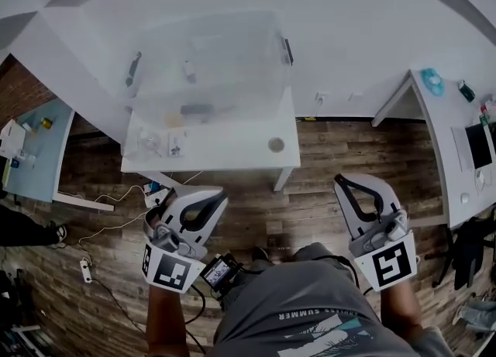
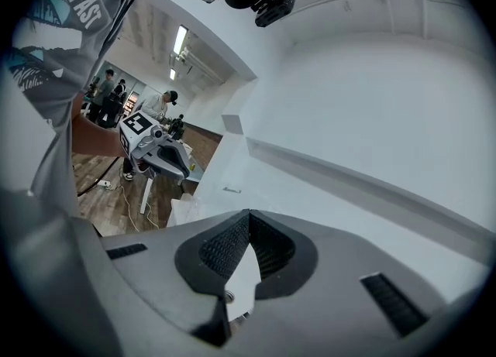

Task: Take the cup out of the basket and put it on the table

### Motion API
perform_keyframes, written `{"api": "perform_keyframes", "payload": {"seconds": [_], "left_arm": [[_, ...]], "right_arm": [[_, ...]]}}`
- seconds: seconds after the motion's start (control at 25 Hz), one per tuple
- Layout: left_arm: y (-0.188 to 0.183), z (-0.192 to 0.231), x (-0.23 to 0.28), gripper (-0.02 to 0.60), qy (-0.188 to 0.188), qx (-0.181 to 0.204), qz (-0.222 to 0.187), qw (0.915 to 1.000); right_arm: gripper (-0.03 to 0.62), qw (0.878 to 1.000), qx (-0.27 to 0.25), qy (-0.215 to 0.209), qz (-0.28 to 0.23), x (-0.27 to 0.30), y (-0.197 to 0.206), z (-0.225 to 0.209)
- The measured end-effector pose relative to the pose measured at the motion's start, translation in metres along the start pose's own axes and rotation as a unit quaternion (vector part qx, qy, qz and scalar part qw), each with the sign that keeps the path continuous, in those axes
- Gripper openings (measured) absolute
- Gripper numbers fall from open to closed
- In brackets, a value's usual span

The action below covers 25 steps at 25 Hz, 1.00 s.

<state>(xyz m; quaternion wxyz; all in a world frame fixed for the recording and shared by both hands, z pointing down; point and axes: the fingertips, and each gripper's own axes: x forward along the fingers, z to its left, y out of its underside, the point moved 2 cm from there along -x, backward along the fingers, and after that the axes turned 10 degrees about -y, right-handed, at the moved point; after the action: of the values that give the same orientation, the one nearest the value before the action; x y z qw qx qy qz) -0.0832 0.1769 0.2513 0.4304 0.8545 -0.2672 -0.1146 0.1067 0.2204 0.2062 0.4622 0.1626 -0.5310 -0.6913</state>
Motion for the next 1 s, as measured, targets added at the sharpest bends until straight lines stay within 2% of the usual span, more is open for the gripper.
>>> {"api": "perform_keyframes", "payload": {"seconds": [0.2,0.4,0.48,0.56,0.68,0.8,0.92,1.0], "left_arm": [[0.015,0.016,0.015,0.016,-0.010,-0.012,-0.003,0.9999],[0.017,0.014,0.043,0.015,-0.013,-0.015,0.016,0.9997],[0.016,0.018,0.053,0.017,-0.019,-0.012,0.026,0.9994],[0.018,0.024,0.065,0.017,-0.032,0.001,0.043,0.9985],[0.026,0.029,0.088,0.016,-0.055,0.032,0.075,0.9952],[0.024,0.035,0.112,0.016,-0.082,0.045,0.075,0.9929],[0.033,0.038,0.133,0.017,-0.098,0.087,0.074,0.9886],[0.028,0.046,0.149,0.015,-0.106,0.101,0.069,0.9868]], "right_arm": [[0.011,1.000,-0.014,0.002,0.022,0.009,0.004,-0.023],[0.011,1.000,-0.007,-0.020,0.001,0.028,0.019,-0.051],[0.011,0.999,-0.023,-0.033,0.000,0.036,0.024,-0.063],[0.011,0.997,-0.074,-0.028,0.018,0.044,0.030,-0.080],[0.011,0.985,-0.173,0.001,0.025,0.057,0.033,-0.102],[0.011,0.983,-0.180,-0.013,-0.008,0.073,0.038,-0.119],[0.011,0.982,-0.185,-0.031,-0.021,0.091,0.045,-0.134],[0.011,0.981,-0.187,-0.038,-0.027,0.104,0.044,-0.140]]}}
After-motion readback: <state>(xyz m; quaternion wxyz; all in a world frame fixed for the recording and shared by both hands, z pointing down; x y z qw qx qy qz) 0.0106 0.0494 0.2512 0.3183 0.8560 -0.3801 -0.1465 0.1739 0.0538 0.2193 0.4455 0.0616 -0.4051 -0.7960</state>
